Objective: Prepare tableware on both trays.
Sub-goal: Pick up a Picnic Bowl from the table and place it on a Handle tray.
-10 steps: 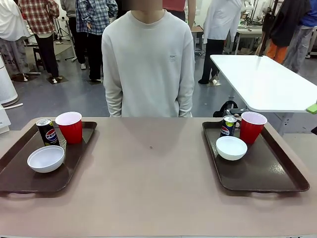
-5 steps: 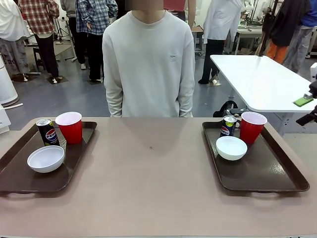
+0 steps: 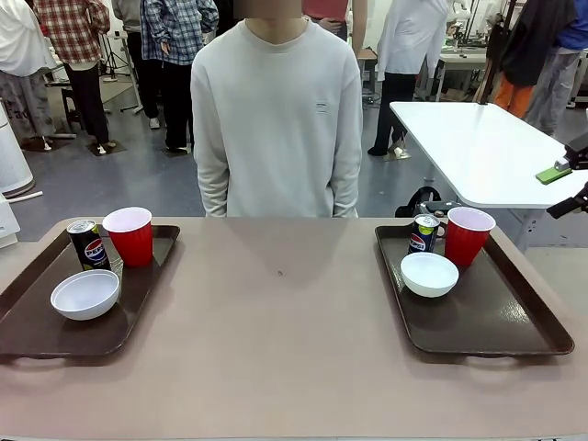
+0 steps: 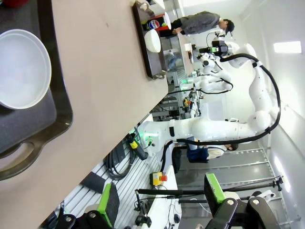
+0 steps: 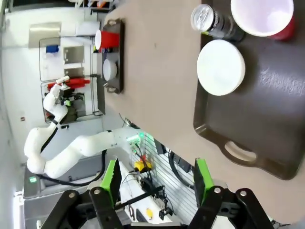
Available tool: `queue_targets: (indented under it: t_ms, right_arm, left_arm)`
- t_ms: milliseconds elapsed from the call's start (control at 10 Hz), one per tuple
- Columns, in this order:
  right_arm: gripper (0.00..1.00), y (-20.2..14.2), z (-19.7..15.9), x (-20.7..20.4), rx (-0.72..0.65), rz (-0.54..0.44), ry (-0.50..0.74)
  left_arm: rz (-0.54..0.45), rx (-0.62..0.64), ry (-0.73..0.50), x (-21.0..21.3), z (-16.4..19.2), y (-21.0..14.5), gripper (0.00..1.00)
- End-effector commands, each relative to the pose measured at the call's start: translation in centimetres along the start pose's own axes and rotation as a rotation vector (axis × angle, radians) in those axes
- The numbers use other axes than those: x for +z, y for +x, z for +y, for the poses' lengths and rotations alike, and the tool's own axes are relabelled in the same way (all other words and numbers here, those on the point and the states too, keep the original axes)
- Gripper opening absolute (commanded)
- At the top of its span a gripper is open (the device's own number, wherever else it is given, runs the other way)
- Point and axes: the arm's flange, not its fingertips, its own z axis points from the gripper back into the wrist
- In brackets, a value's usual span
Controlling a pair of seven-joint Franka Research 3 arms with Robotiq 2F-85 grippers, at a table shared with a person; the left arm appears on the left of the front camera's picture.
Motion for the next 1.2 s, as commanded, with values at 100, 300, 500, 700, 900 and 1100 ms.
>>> queue_targets:
  t_ms: [100,300,500,700,900,1100]
  right_arm:
    - [0.80,-0.5,0.4,-0.3,0.049,-0.147,-0.010]
    - [0.80,-1.2,-2.5,-2.1,-0.034,-0.255,0.012]
    - [0.80,-1.7,-4.4,-3.2,-0.114,-0.292,0.022]
    - [0.80,-1.3,-4.3,-1.9,-0.093,-0.249,0.004]
    - [0.80,-1.3,-4.3,-1.9,-0.093,-0.249,0.004]
    - [0.80,-1.3,-4.3,-1.9,-0.093,-0.249,0.004]
  left_arm:
    - [-0.011,-0.013,-0.015,0.1,-0.2,0.0,0.95]
    - [-0.011,-0.013,-0.015,0.1,-0.2,0.0,0.95]
    - [-0.011,-0.013,-0.015,0.1,-0.2,0.0,0.95]
    - [-0.011,-0.013,-0.015,0.1,-0.2,0.0,0.95]
    - [-0.011,-0.013,-0.015,0.1,-0.2,0.0,0.95]
    - [-0.011,-0.013,-0.015,0.1,-0.2,0.0,0.95]
